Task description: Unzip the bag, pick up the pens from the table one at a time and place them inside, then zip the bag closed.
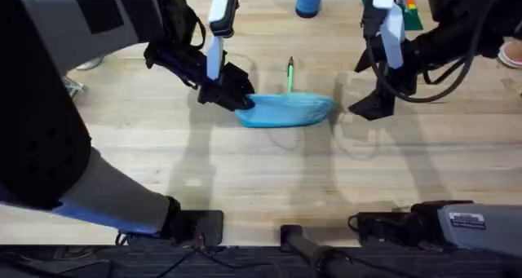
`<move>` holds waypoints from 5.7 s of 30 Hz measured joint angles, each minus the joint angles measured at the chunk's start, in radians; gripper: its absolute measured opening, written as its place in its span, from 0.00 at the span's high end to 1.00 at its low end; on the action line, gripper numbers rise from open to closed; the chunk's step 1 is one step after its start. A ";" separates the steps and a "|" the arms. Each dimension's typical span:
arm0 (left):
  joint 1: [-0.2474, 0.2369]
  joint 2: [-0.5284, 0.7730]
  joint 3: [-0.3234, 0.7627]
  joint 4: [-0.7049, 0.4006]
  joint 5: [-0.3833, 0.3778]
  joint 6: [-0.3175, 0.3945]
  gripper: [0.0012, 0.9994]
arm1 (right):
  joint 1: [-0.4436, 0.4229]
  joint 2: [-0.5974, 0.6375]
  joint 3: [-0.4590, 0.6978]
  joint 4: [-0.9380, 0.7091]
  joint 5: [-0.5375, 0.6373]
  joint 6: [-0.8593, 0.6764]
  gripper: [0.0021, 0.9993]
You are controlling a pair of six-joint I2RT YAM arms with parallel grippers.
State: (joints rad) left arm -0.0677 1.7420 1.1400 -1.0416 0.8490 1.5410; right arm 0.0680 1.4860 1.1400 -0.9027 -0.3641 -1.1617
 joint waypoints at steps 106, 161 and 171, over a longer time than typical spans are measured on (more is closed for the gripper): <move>0.000 0.000 0.000 0.022 -0.001 0.000 0.96 | 0.012 0.165 0.001 -0.020 -0.171 -0.198 0.97; 0.000 0.000 0.000 0.047 0.001 0.000 0.96 | 0.283 0.006 0.003 0.201 -0.182 -0.115 0.97; 0.000 0.000 0.000 0.047 0.001 0.000 0.96 | 0.300 0.006 0.011 0.200 -0.182 -0.098 0.97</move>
State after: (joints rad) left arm -0.0681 1.7420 1.1400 -0.9951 0.8497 1.5410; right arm 0.3676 1.4918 1.1514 -0.7025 -0.5466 -1.2598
